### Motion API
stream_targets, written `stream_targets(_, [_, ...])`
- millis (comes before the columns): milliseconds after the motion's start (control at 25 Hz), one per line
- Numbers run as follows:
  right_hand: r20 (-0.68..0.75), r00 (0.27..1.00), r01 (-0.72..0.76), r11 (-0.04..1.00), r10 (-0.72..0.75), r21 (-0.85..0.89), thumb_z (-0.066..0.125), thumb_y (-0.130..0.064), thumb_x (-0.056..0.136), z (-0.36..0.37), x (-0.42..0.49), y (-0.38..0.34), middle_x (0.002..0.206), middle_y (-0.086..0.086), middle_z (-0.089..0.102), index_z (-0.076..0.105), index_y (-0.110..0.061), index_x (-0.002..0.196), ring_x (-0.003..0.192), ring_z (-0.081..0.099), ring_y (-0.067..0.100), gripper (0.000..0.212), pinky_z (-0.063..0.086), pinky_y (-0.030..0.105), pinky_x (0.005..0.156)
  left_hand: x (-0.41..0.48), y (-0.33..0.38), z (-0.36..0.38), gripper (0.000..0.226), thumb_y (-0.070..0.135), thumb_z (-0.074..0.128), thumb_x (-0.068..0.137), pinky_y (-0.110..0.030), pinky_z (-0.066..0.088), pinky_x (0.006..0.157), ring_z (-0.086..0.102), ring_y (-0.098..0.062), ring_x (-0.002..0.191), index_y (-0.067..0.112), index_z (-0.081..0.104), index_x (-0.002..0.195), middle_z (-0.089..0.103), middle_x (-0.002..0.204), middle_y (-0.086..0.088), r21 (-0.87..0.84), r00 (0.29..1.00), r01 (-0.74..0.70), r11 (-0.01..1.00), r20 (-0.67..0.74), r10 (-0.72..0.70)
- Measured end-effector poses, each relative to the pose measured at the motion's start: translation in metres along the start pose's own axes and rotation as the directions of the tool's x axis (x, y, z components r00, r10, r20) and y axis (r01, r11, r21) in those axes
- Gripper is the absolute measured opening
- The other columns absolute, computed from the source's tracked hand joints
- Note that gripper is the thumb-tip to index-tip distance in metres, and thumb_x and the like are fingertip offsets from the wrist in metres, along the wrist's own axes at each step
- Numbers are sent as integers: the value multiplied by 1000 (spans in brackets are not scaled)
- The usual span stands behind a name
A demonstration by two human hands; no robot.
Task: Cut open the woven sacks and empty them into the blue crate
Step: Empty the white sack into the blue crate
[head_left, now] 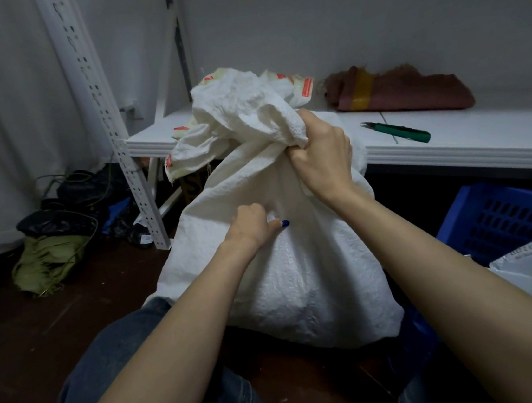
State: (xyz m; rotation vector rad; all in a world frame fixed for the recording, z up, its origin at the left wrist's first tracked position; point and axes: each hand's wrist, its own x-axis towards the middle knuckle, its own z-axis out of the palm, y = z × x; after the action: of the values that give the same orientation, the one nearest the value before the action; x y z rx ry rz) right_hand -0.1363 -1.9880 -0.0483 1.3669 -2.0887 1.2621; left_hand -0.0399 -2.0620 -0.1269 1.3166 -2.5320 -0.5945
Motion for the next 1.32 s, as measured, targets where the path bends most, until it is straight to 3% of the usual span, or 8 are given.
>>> stream_targets(360, [-80, 997, 2, 998, 3, 59, 56, -8, 75, -5, 4, -4, 89, 11, 67, 63, -20, 109, 88, 56, 37, 37, 29, 31, 62, -2, 3, -6, 33, 31, 58, 90, -35, 44, 79, 54, -42, 106, 1, 60, 103, 60, 111, -25, -103, 997, -49, 994, -72, 41])
stream_targets(480, [-96, 995, 19, 996, -11, 82, 56, -6, 72, -4, 5, -5, 85, 11, 67, 64, -20, 107, 85, 56, 37, 39, 30, 31, 62, -4, 4, -8, 27, 32, 57, 90, -33, 39, 70, 56, -41, 98, 8, 56, 78, 62, 98, -23, -104, 995, -77, 992, -71, 70])
stream_targets(600, [-105, 994, 19, 994, -8, 109, 56, -7, 71, -6, 7, -6, 82, 9, 67, 64, -20, 102, 82, 56, 37, 35, 34, 33, 61, -3, 3, -9, 43, 28, 56, 92, -30, 33, 63, 57, -42, 87, 11, 40, 56, 52, 72, -17, -104, 992, -105, 989, -85, 96])
stream_targets(680, [-116, 993, 22, 991, -7, 134, 56, -6, 70, -8, 8, -7, 77, 8, 66, 63, -19, 96, 78, 56, 35, 29, 32, 32, 60, -2, 4, -9, 49, 27, 55, 92, -31, 31, 62, 56, -41, 82, 15, 35, 49, 48, 68, -16, -111, 989, -119, 987, -105, 107])
stream_targets(760, [-135, 990, 46, 986, -25, 159, 54, -6, 69, -10, 10, -7, 73, 7, 63, 62, -17, 91, 74, 55, 35, 26, 31, 31, 59, -1, 4, -11, 49, 25, 55, 92, -31, 31, 62, 53, -40, 78, 16, 34, 49, 49, 68, -16, -117, 984, -132, 984, -135, 116])
stream_targets(920, [-178, 983, 83, 973, -44, 214, 48, -11, 66, -16, 17, -1, 72, 11, 65, 63, -13, 92, 71, 57, 36, 30, 45, 44, 60, -6, 7, -17, 47, 23, 54, 92, -27, 27, 58, 45, -28, 66, 14, 34, 51, 39, 56, -4, -161, 973, -150, 975, -201, 117])
stream_targets(1080, [-195, 981, 60, 972, -15, 228, 51, -8, 70, -22, 11, 11, 65, 4, 56, 61, -13, 87, 67, 55, 35, 20, 44, 45, 59, -17, 15, -18, 51, 25, 59, 90, -27, 17, 52, 33, -16, 51, 11, 30, 50, 34, 51, -2, -224, 958, -185, 957, -257, 125])
stream_targets(1320, [-103, 994, 63, 987, -48, 150, 53, -9, 73, -20, -6, 18, 78, 12, 66, 61, -13, 101, 74, 57, 38, 30, 39, 36, 61, -22, 20, -14, 50, 26, 63, 87, -28, 18, 53, 41, -23, 62, 12, 32, 51, 37, 51, -2, -272, 962, -184, 945, -247, 116])
